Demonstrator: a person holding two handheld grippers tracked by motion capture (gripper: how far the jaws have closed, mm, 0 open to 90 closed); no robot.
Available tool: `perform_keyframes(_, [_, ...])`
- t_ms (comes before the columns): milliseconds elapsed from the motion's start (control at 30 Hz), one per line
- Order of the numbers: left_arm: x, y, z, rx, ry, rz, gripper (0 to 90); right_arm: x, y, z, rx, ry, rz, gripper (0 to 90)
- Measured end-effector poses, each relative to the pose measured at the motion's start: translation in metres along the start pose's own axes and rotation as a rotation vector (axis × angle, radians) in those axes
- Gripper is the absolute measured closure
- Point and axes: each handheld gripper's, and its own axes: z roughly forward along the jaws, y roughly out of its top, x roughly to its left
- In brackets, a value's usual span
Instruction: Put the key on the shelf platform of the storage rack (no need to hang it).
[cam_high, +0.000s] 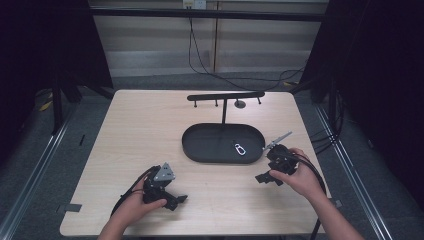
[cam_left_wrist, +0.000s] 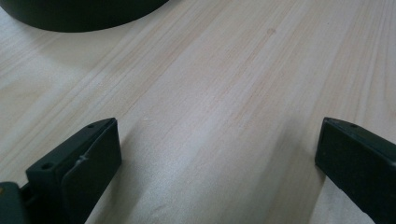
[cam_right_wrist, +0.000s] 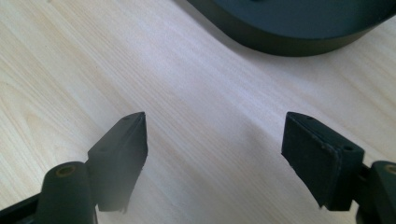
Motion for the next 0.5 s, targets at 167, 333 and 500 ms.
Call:
perform_keyframes(167, [0.0,0.0,0.0,0.0,0.0,0.0,0.1,-0.002,-0.008,0.004,-0.008,0.02,0.011,23.2])
perform_keyframes(333, [0.0,0.0,0.0,0.0,0.0,0.0,0.1,-0.002,-0.013,0.004,-0.013,0.021,0.016,23.3])
perform_keyframes(500, [0.0,0.0,0.0,0.0,0.0,0.0,0.1,-0.001,-0.019,0.004,-0.022,0.022,0.014,23.5])
